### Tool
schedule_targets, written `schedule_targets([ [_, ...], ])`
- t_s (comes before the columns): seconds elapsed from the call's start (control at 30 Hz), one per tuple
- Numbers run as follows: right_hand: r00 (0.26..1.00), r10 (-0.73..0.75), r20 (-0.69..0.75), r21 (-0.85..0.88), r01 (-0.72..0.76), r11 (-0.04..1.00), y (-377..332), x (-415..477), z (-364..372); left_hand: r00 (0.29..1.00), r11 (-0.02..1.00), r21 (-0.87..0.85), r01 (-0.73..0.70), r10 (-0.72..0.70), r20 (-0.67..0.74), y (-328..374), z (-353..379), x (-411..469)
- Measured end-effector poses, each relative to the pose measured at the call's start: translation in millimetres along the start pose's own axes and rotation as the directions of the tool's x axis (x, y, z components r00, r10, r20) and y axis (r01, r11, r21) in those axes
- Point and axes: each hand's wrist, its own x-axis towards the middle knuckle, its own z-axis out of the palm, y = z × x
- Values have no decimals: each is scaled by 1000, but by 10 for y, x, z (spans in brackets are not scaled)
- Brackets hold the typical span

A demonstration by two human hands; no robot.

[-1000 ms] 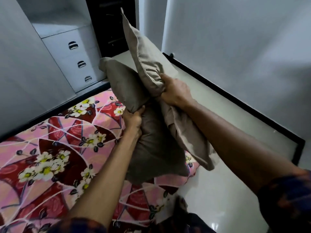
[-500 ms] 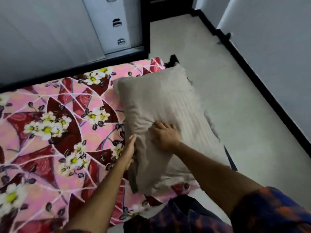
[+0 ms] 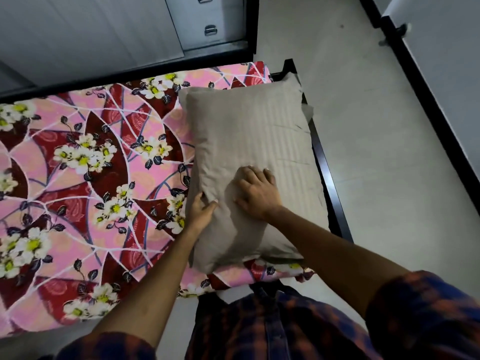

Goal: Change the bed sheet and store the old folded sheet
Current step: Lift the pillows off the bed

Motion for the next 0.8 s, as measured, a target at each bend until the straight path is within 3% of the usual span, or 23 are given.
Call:
schedule_targets([
  [0.17,995,6,104,89,-16,996,94,-79,-35,1000,999,28,20,-20,-5,-136,-142,-146],
  [0.4,978,154,141,327,-193,925,-207,36,-215,1000,1000,-23,2,-2,-10,-425,-456,-709],
  [0.57,960,111,257,575,-244,781,-572,-50,-151,998,999,-39,-2,0,-56,-909,-841,-1091],
  [0.8,929,-69,364,571,-163,805,-1542,-542,292,986,993,-112,28,-45,-159,-1851,-1507,-1731],
])
